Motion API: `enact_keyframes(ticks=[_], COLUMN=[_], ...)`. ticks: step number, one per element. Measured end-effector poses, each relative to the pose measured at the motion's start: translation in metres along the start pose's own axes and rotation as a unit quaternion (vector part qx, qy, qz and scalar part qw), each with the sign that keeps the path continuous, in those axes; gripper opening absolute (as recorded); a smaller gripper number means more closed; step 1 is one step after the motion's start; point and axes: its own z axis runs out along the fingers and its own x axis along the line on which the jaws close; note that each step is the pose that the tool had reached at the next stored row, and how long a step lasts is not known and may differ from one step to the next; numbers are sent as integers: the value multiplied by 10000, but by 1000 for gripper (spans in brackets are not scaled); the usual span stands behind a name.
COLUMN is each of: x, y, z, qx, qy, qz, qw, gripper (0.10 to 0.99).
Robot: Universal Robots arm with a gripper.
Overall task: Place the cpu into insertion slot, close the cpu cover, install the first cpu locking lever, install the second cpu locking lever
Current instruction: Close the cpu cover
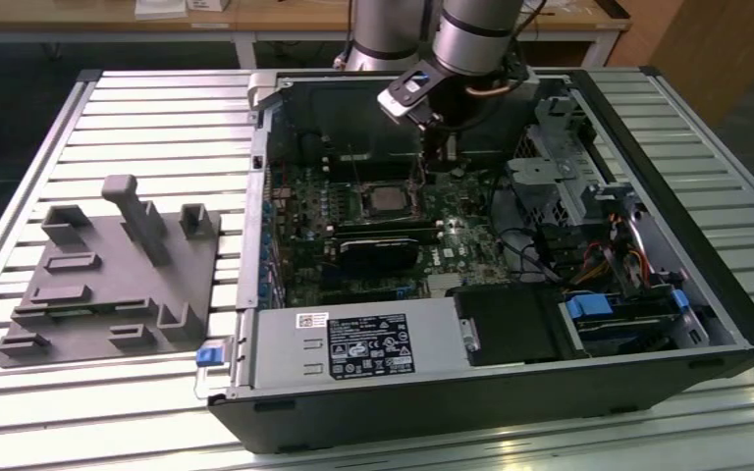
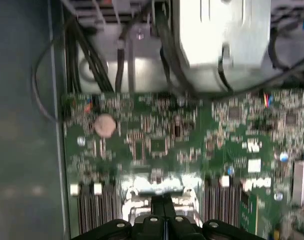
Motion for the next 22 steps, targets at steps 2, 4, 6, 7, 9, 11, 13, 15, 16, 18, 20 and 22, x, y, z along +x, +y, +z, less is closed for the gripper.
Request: enact_keyframes(ticks=[2, 4, 6, 7, 9, 11, 13, 15, 16, 18, 20, 22], x=[-4, -8, -11, -13, -15, -17, -18, -19, -19, -20, -20, -20], y=[-89, -181, -256, -288, -346, -389, -420, -437, -443, -452, -461, -469], z=[10, 20, 27, 31, 37, 43, 47, 54, 58, 65, 77, 87], qx=[-26, -52, -70, -78, -94, -109, -140, -194, -227, -295, -350, -390], qy=[1, 3, 3, 3, 5, 7, 12, 17, 17, 17, 19, 19], qz=[1, 2, 3, 4, 4, 5, 0, -12, -20, -40, -61, -92], qw=[10000, 10000, 10000, 10000, 10000, 9999, 9999, 9998, 9997, 9996, 9994, 9992], gripper=[106, 106, 106, 106, 106, 106, 106, 106, 106, 106, 106, 106])
